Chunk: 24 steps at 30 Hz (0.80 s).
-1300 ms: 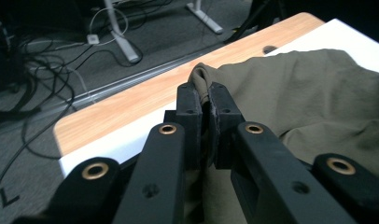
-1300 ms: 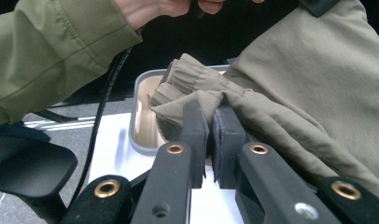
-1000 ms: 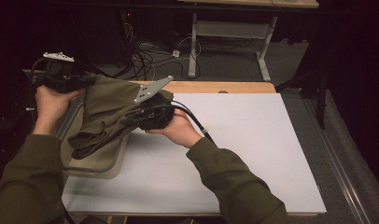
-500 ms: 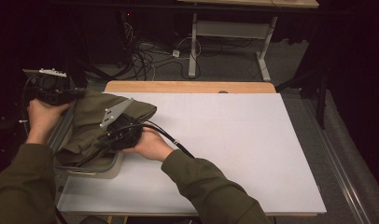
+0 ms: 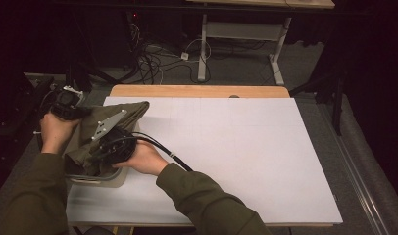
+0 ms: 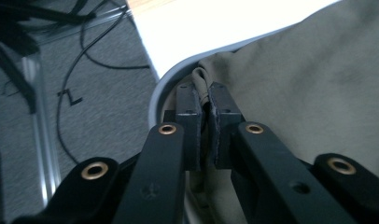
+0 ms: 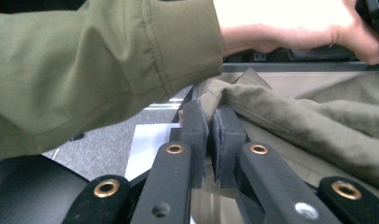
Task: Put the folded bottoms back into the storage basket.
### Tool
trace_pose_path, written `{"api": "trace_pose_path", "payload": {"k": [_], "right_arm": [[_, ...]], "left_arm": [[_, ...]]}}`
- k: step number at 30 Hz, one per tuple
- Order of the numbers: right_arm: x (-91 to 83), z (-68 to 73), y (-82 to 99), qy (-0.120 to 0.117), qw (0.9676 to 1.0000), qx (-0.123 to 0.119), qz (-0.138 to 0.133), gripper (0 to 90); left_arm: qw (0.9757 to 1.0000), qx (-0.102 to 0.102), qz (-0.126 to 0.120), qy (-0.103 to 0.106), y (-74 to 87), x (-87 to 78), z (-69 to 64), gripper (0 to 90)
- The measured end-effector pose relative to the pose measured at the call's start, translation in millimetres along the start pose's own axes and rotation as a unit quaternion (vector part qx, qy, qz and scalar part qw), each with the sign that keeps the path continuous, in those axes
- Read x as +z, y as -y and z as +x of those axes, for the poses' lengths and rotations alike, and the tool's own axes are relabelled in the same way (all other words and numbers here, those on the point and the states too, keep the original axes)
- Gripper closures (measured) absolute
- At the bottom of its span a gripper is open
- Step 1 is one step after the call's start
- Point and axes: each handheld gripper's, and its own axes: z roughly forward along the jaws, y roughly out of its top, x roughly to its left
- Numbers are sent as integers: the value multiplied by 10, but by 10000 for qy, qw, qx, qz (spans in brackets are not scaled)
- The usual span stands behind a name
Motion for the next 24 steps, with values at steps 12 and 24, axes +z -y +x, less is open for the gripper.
{"api": "trace_pose_path", "payload": {"k": [12, 24], "right_arm": [[-214, -51, 82, 148, 9998, 142, 66, 537], [-796, -315, 264, 829, 9955, 454, 97, 410]], "left_arm": [[9992, -189, -226, 274, 40, -55, 1, 531], [9956, -364, -707, 500, 200, -530, -99, 302]]}}
